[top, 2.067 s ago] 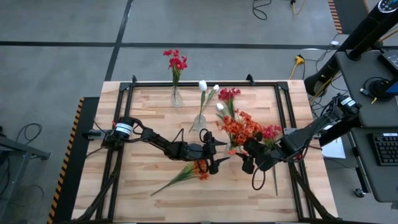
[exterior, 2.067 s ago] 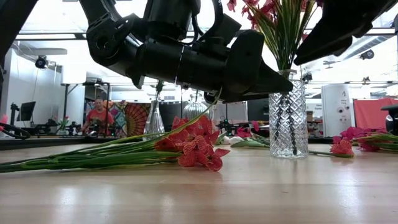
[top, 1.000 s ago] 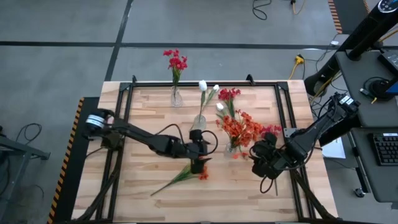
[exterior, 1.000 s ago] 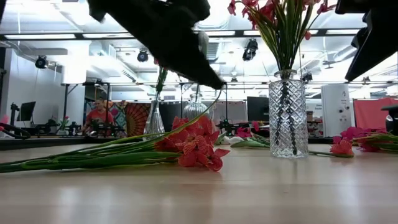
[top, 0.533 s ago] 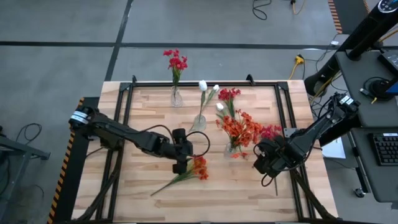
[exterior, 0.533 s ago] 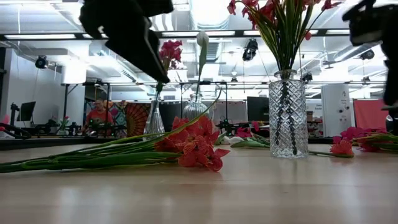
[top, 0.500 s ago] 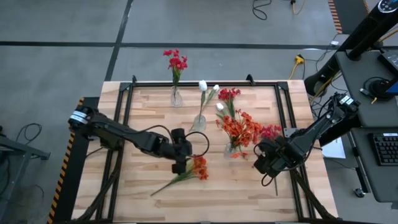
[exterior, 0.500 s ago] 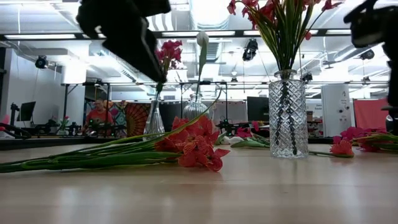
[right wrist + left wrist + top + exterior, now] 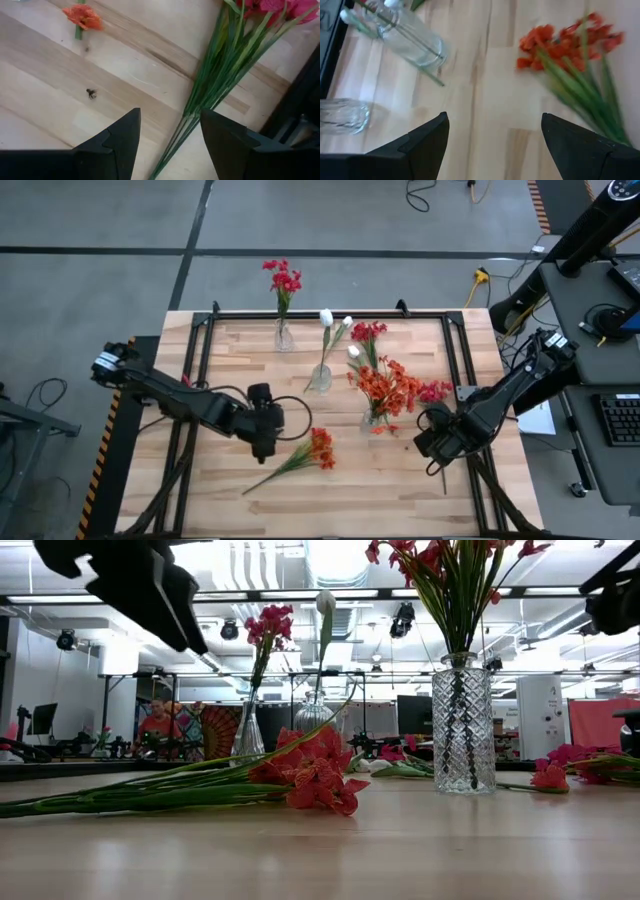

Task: Sort flowers into vase by color
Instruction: Put the middle right red sprig flower into the top left transparent glass vase

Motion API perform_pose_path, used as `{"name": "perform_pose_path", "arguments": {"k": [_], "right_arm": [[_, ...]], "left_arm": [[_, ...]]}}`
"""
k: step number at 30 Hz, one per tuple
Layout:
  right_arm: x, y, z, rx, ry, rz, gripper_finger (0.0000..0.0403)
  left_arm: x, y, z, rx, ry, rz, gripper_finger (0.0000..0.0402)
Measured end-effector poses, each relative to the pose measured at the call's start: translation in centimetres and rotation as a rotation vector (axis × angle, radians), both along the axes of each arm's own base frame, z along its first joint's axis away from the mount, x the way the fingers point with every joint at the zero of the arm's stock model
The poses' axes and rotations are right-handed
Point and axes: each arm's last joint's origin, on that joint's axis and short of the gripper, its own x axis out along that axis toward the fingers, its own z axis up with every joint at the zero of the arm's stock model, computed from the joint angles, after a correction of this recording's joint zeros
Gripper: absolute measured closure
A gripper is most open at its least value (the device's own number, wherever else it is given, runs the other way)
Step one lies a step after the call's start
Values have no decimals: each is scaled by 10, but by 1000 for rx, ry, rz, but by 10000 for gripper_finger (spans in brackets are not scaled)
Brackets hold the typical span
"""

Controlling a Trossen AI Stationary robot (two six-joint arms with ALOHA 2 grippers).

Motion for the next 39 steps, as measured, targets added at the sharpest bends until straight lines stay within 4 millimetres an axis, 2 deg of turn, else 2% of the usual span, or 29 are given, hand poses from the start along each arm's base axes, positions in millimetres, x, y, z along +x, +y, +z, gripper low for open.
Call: {"name": "perform_pose_path", "arguments": {"k": [5, 10, 15, 20, 28, 39], "right_arm": [[-5, -4, -11, -9, 33, -30, 198], [-12, -10, -26, -37, 70, -76, 158], [-14, -12, -37, -31, 54, -106, 120], [-16, -13, -50, -29, 49, -126, 116], [-22, -18, -71, -4, 21, -179, 160], [-20, -16, -69, 13, -3, -193, 295]], "left_arm": [[-19, 5, -3, -47, -153, -22, 104], [-37, 14, -11, -91, -311, 0, 104], [-46, 20, -13, -87, -438, 37, 104], [-50, 22, -14, -55, -482, 57, 104], [-49, 24, -13, -25, -503, 89, 104], [-45, 22, -13, -31, -524, 96, 104]]}}
